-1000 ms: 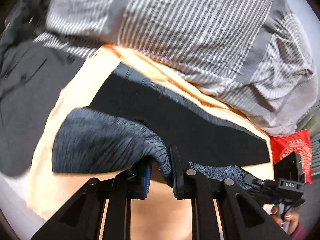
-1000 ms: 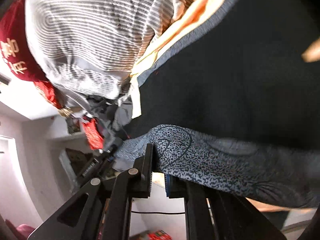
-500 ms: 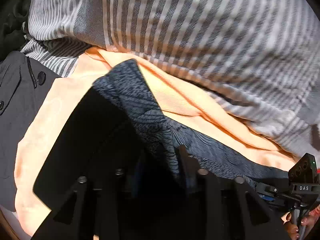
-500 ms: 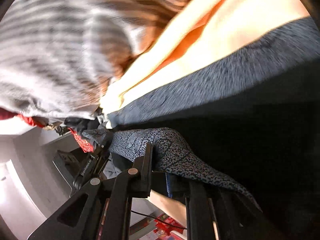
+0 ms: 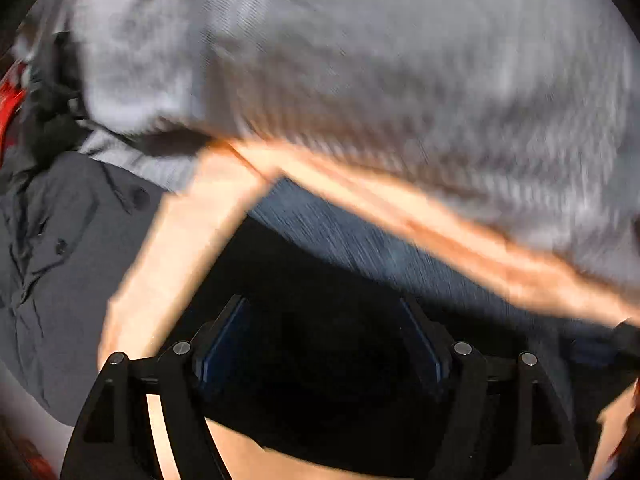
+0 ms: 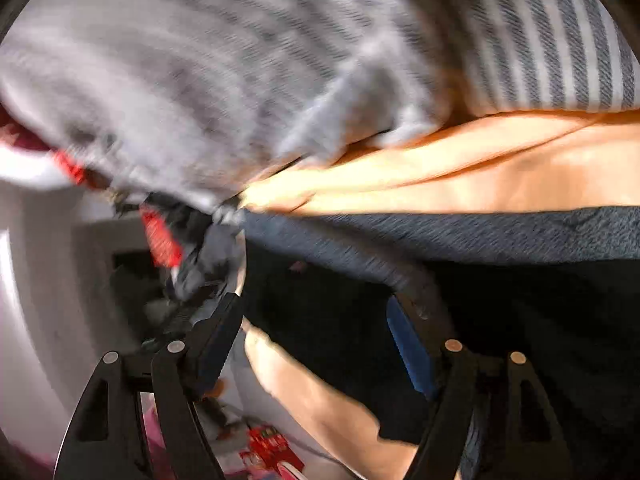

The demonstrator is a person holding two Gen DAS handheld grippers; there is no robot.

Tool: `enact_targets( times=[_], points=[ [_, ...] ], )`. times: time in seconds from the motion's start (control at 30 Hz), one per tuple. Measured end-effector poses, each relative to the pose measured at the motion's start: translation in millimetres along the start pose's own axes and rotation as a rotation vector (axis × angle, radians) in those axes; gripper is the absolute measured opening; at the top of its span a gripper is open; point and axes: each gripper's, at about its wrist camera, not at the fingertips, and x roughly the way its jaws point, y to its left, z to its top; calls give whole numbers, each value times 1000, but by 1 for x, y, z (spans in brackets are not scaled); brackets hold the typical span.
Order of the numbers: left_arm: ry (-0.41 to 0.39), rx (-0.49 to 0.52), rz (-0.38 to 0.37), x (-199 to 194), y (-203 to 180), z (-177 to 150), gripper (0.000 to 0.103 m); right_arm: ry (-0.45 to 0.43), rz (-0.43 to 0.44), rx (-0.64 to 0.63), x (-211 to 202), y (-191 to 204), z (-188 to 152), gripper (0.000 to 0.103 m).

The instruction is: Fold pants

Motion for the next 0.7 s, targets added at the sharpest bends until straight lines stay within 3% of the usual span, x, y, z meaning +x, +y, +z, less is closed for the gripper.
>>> enact_targets(
  times=[0.1, 0.2, 0.27, 0.33, 0.5, 0.7],
  points=[
    [70, 26, 7, 25, -26, -27, 77, 86, 21, 36, 18, -9, -18, 78],
    [58, 27, 56, 35, -36, -40, 77, 140, -136, 54, 45, -32, -29, 75],
    [54, 31, 65, 33, -38, -42, 77, 116, -234, 35, 46, -43, -29, 61],
    [79, 34, 60, 31, -37, -41, 77, 77, -247, 27, 37, -41, -28, 61],
    [77, 95, 117, 5, -52, -57, 77, -35, -338, -69, 8, -8, -40, 79],
    [103, 199, 42, -26, -85, -97, 77, -107, -413, -56, -40, -9, -98, 79]
  ],
)
